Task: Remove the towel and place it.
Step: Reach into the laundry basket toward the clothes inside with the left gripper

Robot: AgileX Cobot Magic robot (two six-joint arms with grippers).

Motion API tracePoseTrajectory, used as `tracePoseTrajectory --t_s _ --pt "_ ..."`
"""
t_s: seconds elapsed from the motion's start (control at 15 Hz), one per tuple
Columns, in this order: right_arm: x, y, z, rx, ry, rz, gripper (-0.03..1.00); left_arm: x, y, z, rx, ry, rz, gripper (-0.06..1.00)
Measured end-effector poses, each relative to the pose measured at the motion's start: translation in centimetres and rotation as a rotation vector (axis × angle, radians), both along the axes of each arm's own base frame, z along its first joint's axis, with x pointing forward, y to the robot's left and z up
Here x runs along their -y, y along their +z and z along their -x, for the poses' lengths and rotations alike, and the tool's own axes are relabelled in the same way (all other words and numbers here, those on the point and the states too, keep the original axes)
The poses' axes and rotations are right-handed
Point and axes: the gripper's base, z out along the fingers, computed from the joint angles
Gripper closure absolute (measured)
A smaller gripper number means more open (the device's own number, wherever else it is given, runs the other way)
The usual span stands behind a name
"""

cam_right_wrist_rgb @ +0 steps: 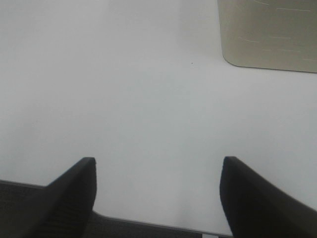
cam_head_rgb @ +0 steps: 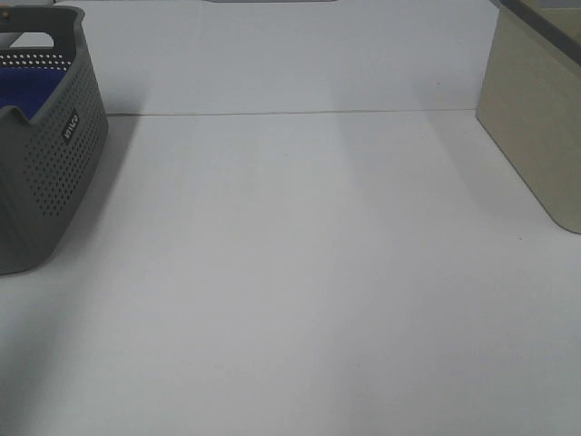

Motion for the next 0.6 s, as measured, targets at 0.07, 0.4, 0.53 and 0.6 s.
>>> tracePoseTrajectory --t_s 0.07,0.4,0.53,0.6 --pt "0.0 0.0 0.0 0.0 0.0 0.0 0.27 -0.4 0.2 -2.8 -0.038 -0.013 -0.065 -0.05" --pt "0.0 0.0 0.0 0.0 0.0 0.0 0.27 -2.2 -2.2 -16.3 -0.202 -0.008 -0.273 -0.05" --pt "0.0 0.0 0.0 0.0 0.0 0.0 0.27 -2.4 -4.1 -19.1 -0.27 -0.042 -0.306 -0.05" --pt "0.0 0.0 0.0 0.0 0.0 0.0 0.27 -2.5 -7.3 -21.5 -0.378 -0.118 -0.347 -0.05"
